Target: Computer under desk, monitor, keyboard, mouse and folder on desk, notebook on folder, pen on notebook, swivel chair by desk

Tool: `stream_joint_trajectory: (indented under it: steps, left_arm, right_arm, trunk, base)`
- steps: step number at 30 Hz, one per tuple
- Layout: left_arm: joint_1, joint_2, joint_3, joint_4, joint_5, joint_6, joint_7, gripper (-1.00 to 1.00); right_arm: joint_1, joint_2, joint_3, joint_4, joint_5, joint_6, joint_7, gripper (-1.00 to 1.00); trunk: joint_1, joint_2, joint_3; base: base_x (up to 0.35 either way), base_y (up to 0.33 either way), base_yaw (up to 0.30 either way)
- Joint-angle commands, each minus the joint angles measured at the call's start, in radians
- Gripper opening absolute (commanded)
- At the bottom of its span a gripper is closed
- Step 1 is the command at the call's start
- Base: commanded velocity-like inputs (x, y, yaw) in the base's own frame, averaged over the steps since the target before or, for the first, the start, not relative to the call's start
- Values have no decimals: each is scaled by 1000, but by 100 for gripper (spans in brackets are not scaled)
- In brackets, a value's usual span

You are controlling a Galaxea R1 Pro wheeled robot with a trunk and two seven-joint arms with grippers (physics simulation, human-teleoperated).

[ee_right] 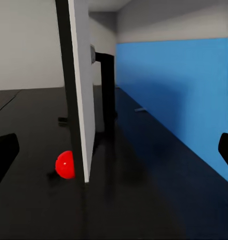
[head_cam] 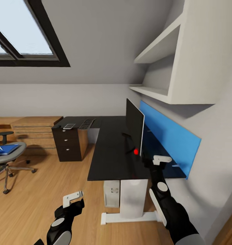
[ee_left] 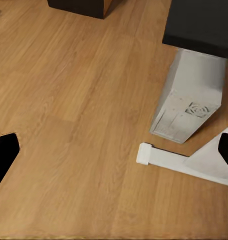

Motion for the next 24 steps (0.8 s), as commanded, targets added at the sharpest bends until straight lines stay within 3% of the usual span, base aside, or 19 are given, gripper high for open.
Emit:
stream_joint_trajectory:
  steps: [1,5,8,9,11,17,20,24]
  left_arm:
    - [-1,1,-1,5,3,4,7,100]
    - [-1,1,1,23,4,-5,6,100]
    - [-1,-1,-7,132,4,-51,3,100]
    - [-1,-13,-32,236,3,-88,2,100]
    - [-1,-28,-53,308,2,-111,2,100]
    - [-1,-37,-80,421,3,-246,-3,100]
    - [-1,-38,-126,480,4,-312,-12,100]
    - [-1,-41,-164,563,5,-344,-26,100]
  right_arm:
    - [-1,-1,1,2,-1,-2,-6,100]
    - [6,-2,1,6,-2,-2,-10,100]
    - [85,-4,0,-22,1,-2,-12,100]
    - [147,-4,-1,-39,1,-3,-13,100]
    - [207,-5,-1,-55,2,-22,-14,100]
    - [354,-5,-1,-109,5,-91,-14,100]
    - [426,-5,-1,-129,14,-112,-14,100]
    - [485,-8,-1,-134,17,-151,-14,100]
  trunk:
    - [-1,-1,-1]
    - [-1,-1,-1]
    - [-1,-1,-1]
    - [-1,-1,-1]
    - [-1,-1,-1]
    - [-1,-1,-1]
    - [-1,-1,-1]
    - [-1,-1,-1]
  base:
    - [-335,0,0]
    - [-336,0,0]
    - [-336,0,0]
    - [-319,0,0]
    - [-302,0,0]
    - [-267,0,0]
    - [-206,0,0]
    - [-187,0,0]
